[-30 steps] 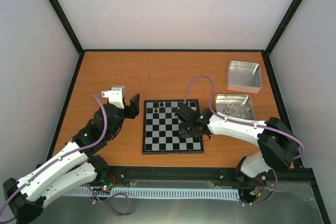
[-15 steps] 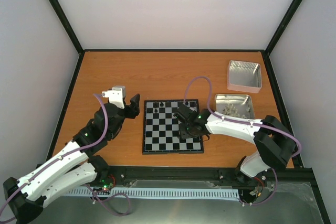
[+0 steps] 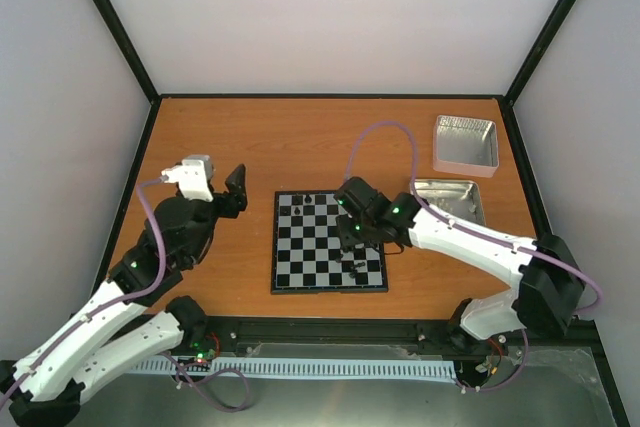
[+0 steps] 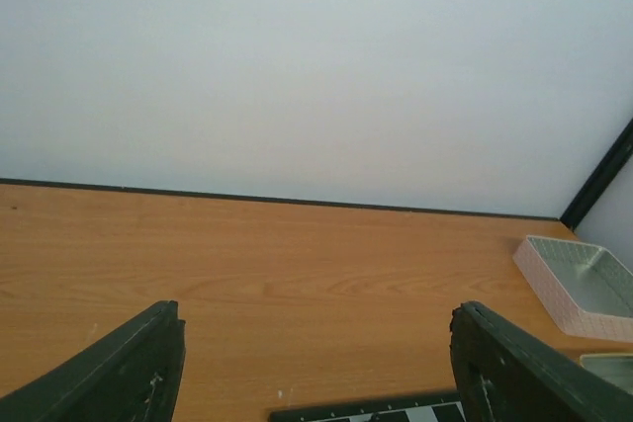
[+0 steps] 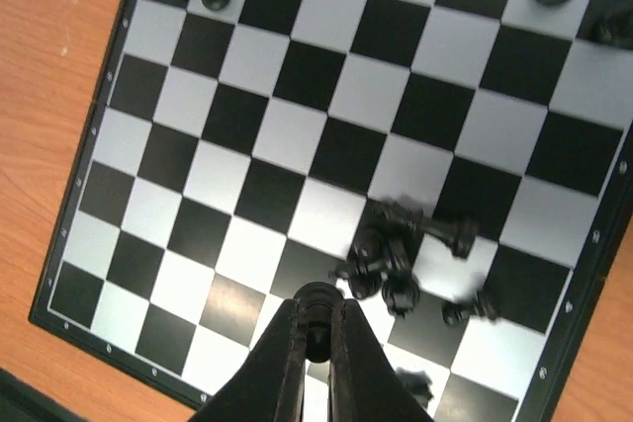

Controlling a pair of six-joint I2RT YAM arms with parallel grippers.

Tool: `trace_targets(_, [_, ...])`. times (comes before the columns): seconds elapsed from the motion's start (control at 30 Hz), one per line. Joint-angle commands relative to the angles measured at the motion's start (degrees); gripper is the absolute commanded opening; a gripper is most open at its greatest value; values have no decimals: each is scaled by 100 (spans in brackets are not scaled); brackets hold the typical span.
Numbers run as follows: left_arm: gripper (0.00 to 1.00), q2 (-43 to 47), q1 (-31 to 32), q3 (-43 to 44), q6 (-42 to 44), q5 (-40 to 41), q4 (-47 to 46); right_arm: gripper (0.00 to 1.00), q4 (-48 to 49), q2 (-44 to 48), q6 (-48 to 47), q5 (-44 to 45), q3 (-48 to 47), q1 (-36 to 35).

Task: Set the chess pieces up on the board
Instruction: Place the chess piece on the chessboard.

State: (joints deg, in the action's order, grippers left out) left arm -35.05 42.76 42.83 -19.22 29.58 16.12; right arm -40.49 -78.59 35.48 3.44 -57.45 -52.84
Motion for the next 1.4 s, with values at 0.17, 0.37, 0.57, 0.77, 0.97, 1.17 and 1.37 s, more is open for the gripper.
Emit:
trace_targets(0.17, [75,357,-33,-93,380,391,-98,5,-197,-1111,-531,419,-1058,252])
trace_targets(0.37, [75,328,-31,-118,411,383,-30,5,-196,-1716,-706,673,-1301,765])
trace_targets(0.57, [76,275,-31,-121,404,318,-28,4,-54,-1967,-773,648,-1199,1068])
trace_targets(0.77, [76,240,-31,-125,405,284,-20,5,140,-2052,-742,721,-938,1332])
trace_targets(0.97, [76,194,-36,-127,401,272,-7,5,344,-2150,-742,724,-781,1516])
trace_targets(1.17, [76,165,-31,-134,402,279,-12,5,563,-2203,-791,726,-723,1635])
trace_targets(1.37, [76,148,-31,-135,413,289,-1,8,604,-2309,-833,692,-741,1706])
